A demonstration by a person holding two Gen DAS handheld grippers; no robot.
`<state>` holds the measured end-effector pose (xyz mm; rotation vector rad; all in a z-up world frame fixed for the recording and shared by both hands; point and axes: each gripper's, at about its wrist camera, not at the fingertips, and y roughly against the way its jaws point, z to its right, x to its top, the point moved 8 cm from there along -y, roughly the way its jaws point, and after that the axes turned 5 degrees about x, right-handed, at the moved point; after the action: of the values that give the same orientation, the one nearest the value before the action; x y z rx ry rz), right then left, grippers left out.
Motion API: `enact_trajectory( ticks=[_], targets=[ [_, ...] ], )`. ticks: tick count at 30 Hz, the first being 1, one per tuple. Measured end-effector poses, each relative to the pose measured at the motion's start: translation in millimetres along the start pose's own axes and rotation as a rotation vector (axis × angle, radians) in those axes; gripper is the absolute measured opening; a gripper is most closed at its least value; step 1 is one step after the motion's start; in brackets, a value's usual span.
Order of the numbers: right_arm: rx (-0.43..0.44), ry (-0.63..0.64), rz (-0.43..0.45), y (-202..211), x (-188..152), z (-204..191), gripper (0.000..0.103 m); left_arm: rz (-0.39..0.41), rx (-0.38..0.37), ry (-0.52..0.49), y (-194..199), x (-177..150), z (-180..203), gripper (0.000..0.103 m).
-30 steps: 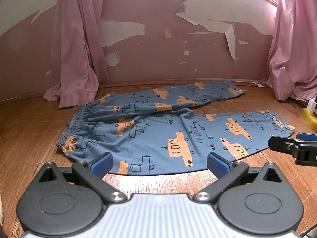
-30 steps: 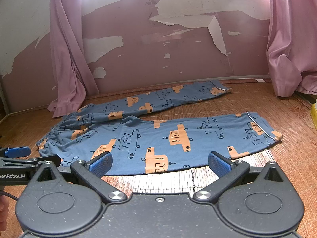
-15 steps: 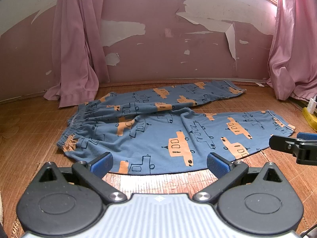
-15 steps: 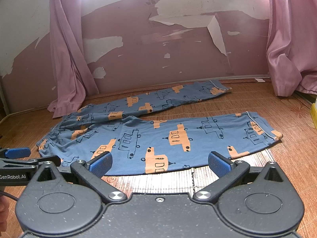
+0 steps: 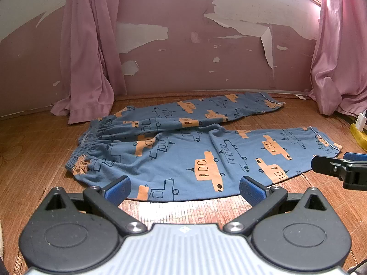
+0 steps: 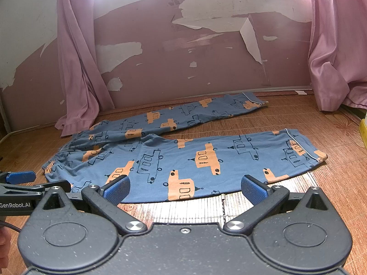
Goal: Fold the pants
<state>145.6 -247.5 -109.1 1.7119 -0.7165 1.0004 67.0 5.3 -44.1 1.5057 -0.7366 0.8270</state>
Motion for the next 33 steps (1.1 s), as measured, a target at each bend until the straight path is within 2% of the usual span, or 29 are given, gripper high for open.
enact_trajectory(
  ticks=[17, 25, 33],
  targets=[
    [0.002, -0.004, -0.01, -1.1, -1.5, -0.9, 0.103, -0.01, 0.007, -0.001, -1.6, -1.8, -0.6, 0.103],
    [0.001, -0.007, -0.014, -2.4, -1.7, 0.3, 0.103, -0.065, 0.007, 0.017, -10.7, -8.3, -1.4, 0.103],
    [0.003, -0.034, -0.054, -10.4, 1.0, 5.5, 0.103, -0.089, 0.041, 0.004, -22.0, 12.4, -7.1, 0.103]
  ],
)
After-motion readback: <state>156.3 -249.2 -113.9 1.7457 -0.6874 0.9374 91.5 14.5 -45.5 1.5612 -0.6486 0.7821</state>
